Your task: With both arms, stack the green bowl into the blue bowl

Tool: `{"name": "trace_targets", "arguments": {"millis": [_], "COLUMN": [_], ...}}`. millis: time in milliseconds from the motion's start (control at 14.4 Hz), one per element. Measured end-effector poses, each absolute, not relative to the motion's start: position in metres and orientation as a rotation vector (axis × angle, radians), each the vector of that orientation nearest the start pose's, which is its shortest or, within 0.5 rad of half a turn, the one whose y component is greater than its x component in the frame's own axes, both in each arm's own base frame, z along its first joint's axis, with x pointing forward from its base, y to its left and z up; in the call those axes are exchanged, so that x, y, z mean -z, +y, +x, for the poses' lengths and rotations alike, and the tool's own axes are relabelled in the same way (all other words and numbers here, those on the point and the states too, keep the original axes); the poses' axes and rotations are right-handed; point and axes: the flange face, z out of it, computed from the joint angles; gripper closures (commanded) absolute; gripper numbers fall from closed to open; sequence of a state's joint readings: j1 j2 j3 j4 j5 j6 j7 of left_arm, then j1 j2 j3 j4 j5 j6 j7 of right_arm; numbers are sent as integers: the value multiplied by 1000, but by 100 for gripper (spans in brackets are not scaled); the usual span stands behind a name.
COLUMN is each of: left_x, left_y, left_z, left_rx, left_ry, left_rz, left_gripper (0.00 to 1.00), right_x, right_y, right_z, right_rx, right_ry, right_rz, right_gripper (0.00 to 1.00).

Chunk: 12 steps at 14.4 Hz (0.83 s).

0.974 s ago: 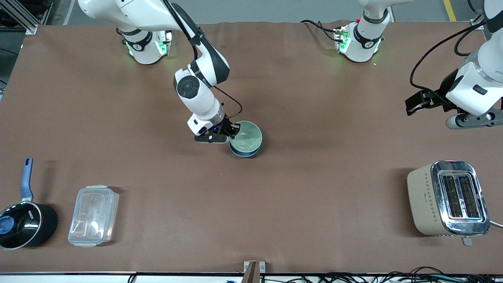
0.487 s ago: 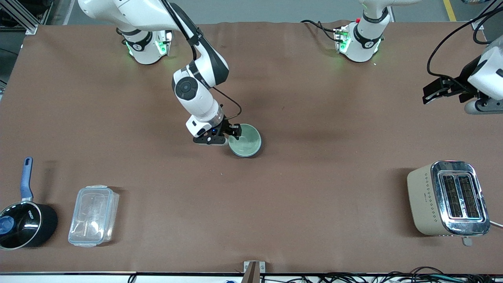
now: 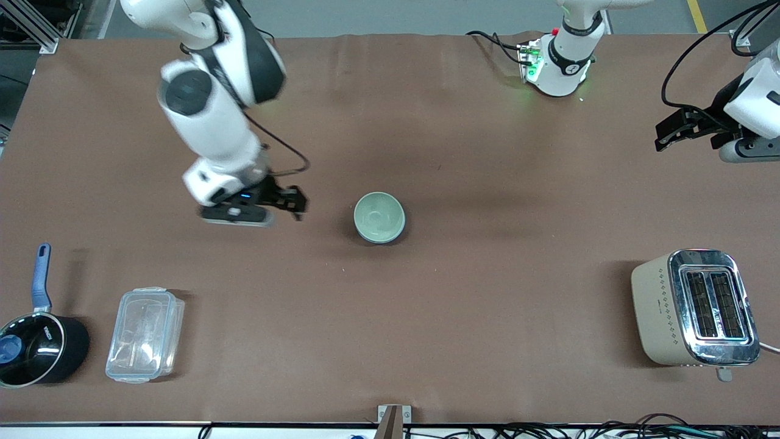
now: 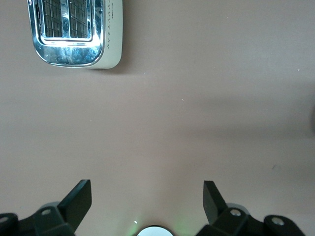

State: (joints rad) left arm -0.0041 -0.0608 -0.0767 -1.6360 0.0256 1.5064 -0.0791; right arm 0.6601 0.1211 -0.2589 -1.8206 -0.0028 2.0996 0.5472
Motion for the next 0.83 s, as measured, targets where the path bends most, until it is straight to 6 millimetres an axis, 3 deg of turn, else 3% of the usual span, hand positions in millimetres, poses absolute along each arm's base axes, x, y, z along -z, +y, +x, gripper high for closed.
{"name": "trace_targets", "arguments": {"millis": [139,278,557,835], "left_x": [-622,-624,-627,-627], "left_y": [-47,-60,-73,-74], "left_z": [525,520,516,516], "left_rx": [-104,-119,-113,-112], "left_ry": [18,44,-17,-3], "left_rz": [-3104,-3099,-3095,-3095], "left_gripper": [0,0,0,0], "right_x": [-518,-534,-570,-637], "right_y": [181,128,60,-9], "right_z": [564,562,547,543], "right_rx": [253,193,121,172], "right_ry": [269,294,318,389], "right_rz": [-3092,-3107,-3109,-3102], "right_gripper": [0,0,0,0]}}
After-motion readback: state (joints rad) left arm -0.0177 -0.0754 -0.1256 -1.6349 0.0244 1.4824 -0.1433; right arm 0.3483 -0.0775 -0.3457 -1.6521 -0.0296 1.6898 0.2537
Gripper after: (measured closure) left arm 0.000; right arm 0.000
